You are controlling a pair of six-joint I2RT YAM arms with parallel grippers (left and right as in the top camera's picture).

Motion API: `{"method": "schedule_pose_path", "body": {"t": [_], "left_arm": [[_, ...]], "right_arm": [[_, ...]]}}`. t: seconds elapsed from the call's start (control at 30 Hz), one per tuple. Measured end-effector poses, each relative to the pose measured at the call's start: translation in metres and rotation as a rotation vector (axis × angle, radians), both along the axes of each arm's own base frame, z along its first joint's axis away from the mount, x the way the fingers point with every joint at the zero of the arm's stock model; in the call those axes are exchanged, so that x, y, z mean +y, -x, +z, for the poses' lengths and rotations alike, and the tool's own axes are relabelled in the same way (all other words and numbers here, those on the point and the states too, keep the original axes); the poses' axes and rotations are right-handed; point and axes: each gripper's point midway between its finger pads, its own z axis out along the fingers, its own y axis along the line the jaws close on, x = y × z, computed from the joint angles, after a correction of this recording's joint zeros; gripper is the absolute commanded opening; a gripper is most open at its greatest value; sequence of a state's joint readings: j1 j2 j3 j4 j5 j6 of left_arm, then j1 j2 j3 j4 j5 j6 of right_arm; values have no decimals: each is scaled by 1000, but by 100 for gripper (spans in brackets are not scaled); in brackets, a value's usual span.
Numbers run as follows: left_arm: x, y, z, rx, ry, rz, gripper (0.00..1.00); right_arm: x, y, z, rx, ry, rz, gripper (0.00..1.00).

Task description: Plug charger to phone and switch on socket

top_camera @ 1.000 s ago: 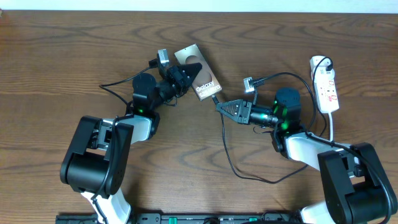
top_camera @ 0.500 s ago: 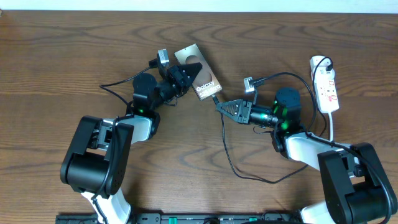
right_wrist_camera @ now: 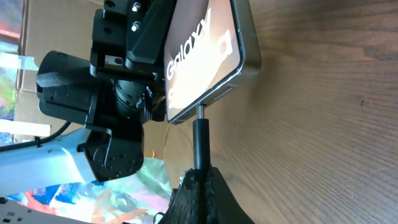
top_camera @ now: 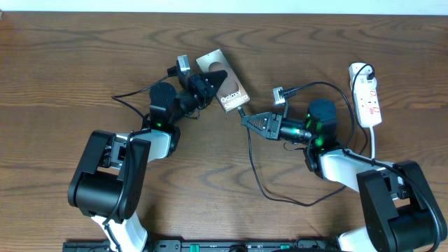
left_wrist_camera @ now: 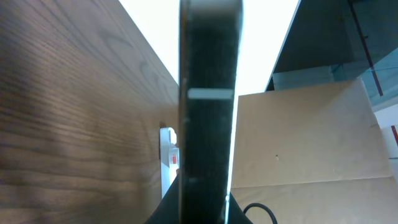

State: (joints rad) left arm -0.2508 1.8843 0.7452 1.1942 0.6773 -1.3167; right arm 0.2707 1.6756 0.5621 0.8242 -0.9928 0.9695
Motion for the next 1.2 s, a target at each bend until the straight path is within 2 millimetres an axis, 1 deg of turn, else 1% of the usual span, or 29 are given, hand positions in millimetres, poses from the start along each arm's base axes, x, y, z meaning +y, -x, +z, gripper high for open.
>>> {"method": "schedule_pose_path", "body": {"t": [0.47,0.7,1.03,1.2], "left_arm": [[0,0,0,7,7,2,7],[-2,2,2,-14,-4,-16,8],[-5,5,2,4,12,-35,7],[-9,10,3,7,18,-76,7]], "right_arm": [[-1,-2,-1,16,-1,-16,1],[0,-1,1,29,-10,-13,1],[0,-1,3,22,-16,-6,1],[3,4,2,6,-10,19,1]]}}
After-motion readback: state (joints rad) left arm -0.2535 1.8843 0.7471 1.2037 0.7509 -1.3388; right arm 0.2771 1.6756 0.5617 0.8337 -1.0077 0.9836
